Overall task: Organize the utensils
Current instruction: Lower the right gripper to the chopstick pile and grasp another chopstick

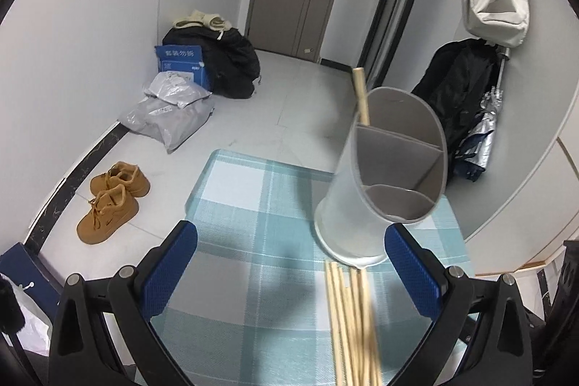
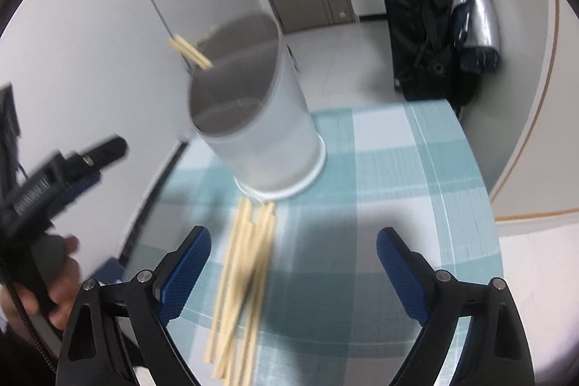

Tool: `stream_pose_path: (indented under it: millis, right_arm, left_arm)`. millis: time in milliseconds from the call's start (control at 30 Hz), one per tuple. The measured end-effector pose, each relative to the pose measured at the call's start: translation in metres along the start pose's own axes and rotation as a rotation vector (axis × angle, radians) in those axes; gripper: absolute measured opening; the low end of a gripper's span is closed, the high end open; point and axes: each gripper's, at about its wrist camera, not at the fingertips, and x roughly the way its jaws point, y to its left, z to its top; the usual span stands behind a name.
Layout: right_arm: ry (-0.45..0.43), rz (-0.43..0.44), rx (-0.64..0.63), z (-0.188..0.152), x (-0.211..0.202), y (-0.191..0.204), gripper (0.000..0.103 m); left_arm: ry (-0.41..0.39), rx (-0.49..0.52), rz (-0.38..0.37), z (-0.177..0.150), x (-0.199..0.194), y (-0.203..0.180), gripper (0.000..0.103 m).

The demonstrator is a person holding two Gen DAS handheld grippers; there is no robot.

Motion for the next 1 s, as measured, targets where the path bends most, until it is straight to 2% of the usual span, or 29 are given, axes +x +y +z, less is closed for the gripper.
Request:
stream_pose_path:
  millis: [200, 333, 367, 433, 500, 567, 1000]
  right_arm:
    - [0.115, -0.062, -0.054, -0.005, 0.028, 0.005, 0.071]
    - [0.167, -0.057, -0.126, -0.007, 0.040, 0.020, 0.065]
    - [0.184, -0.058, -0.153, -0.009, 0.043, 0.025, 0.057]
    - [0.212, -0.056, -0.185, -0.010, 0.051, 0.030, 0.054]
    - [0.245, -0.063, -0.219, -0.014, 0.058, 0.034, 0.042]
    - [0.275, -0.073, -0.244, -0.018, 0.063, 0.038, 0.037]
    - [0.329, -0.125, -0.279, -0.024, 0.074, 0.051, 0.020]
  left_arm:
    - [0.039, -0.043, 0.024, 0.004, 0.010, 0.015, 0.102]
    - [0.053, -0.071, 0.047, 0.007, 0.015, 0.024, 0.102]
    - [0.055, -0.076, 0.048, 0.007, 0.015, 0.025, 0.102]
    - [0.057, -0.084, 0.054, 0.007, 0.016, 0.028, 0.102]
    - [0.058, -0.087, 0.055, 0.007, 0.016, 0.030, 0.102]
    - [0.059, -0.087, 0.057, 0.007, 0.016, 0.030, 0.102]
    - [0.058, -0.113, 0.054, 0.013, 0.016, 0.041, 0.102]
